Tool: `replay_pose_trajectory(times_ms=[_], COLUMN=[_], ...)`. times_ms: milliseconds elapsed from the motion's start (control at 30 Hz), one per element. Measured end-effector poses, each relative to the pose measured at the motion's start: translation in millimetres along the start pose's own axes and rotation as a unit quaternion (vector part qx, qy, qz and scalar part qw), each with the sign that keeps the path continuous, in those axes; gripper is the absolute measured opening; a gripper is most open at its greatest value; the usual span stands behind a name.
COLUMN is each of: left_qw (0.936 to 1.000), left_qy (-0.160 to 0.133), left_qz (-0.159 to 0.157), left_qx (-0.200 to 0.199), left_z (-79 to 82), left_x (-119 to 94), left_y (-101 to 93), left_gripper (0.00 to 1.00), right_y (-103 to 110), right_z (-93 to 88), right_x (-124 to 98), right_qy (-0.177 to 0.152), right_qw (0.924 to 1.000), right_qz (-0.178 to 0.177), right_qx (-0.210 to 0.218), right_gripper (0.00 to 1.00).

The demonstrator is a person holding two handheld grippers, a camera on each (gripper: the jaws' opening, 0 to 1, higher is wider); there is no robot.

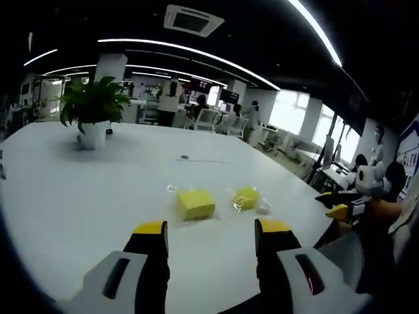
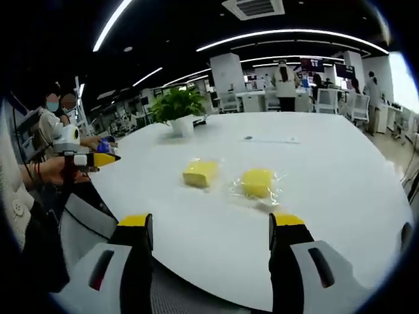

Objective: Compare the silicone blocks by pressing each to a similar depth, holding the contact briefly, and releasing to observe deformation and rebound differences across the visible hardness samples.

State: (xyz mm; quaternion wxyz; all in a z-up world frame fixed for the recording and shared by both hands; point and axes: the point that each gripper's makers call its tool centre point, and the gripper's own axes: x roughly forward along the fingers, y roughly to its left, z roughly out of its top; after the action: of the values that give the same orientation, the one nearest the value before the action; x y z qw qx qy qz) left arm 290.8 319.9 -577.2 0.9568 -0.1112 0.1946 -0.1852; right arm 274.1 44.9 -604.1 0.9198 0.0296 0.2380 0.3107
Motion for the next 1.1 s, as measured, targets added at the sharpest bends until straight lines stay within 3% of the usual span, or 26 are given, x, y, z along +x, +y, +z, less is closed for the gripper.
replay_pose_trajectory(times_ms=[500,1100], left_qw=[0.9998,0.9995], left_qy=[0.002,0.006], left_qz=[0.019,0.025], left_qx=[-0.011,-0.016], left_z=[2.4,-3.1], left_x=[-3.7,-7.5], left_y=[11.9,10.6], left_gripper=[0.51,0.5], right_y=[-0.2,0.5], right_z=[-6.2,-17.0], right_x=[0.0,-3.2], right_qy=[0.01,0.026], right_qw=[0.9998,0.9994], right_qz=[0.009,0.013], right_qx=[-0.011,-0.016], right_gripper=[0.66,0.66])
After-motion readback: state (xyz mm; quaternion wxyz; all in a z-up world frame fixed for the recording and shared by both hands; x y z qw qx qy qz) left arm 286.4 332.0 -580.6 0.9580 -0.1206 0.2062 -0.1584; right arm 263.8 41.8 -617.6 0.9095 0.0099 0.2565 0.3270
